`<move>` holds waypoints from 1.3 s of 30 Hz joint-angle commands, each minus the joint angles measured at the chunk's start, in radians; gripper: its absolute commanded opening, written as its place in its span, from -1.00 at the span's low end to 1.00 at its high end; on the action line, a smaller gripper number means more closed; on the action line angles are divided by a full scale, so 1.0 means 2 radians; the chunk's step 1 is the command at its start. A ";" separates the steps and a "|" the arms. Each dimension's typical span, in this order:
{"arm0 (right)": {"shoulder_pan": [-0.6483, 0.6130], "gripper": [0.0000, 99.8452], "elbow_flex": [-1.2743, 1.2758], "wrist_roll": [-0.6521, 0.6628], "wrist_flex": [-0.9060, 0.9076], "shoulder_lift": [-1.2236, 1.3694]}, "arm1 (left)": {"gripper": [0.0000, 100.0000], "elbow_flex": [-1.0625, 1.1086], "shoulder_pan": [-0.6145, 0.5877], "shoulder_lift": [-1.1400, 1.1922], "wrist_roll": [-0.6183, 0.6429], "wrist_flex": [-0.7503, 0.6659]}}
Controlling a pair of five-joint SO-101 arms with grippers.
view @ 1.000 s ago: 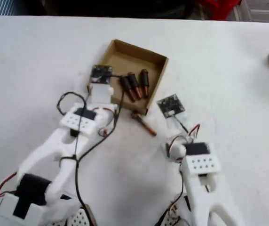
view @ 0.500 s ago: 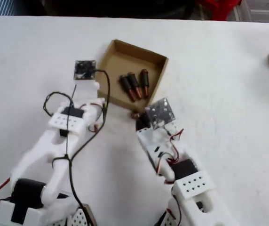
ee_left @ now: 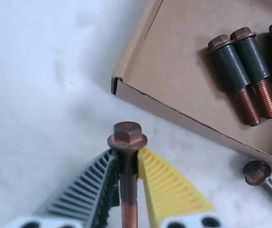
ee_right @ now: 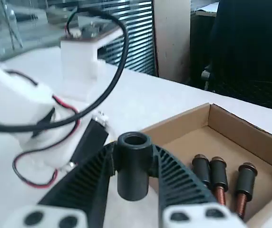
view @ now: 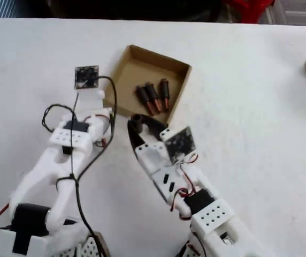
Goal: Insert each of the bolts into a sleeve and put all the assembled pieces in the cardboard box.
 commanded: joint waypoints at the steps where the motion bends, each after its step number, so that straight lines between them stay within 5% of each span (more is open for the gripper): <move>1: 0.000 -0.97 -0.008 -0.062 -0.033 -0.003 | -0.96 -0.007 -0.003 -0.027 -0.002 -0.015; 14: 0.002 -0.97 -0.042 -0.065 -0.276 0.289 | -0.96 -0.007 -0.004 -0.027 -0.005 -0.016; 18: 0.002 -0.97 -0.042 -0.065 -0.335 0.351 | -0.96 0.015 -0.004 -0.027 -0.005 -0.066; 29: 0.035 -0.97 -0.029 -0.066 -0.359 0.375 | -0.96 0.101 -0.004 -0.086 -0.005 -0.225; 39: 0.027 -0.97 -0.013 -0.064 -0.359 0.375 | -0.96 0.259 0.018 -0.350 -0.005 -0.320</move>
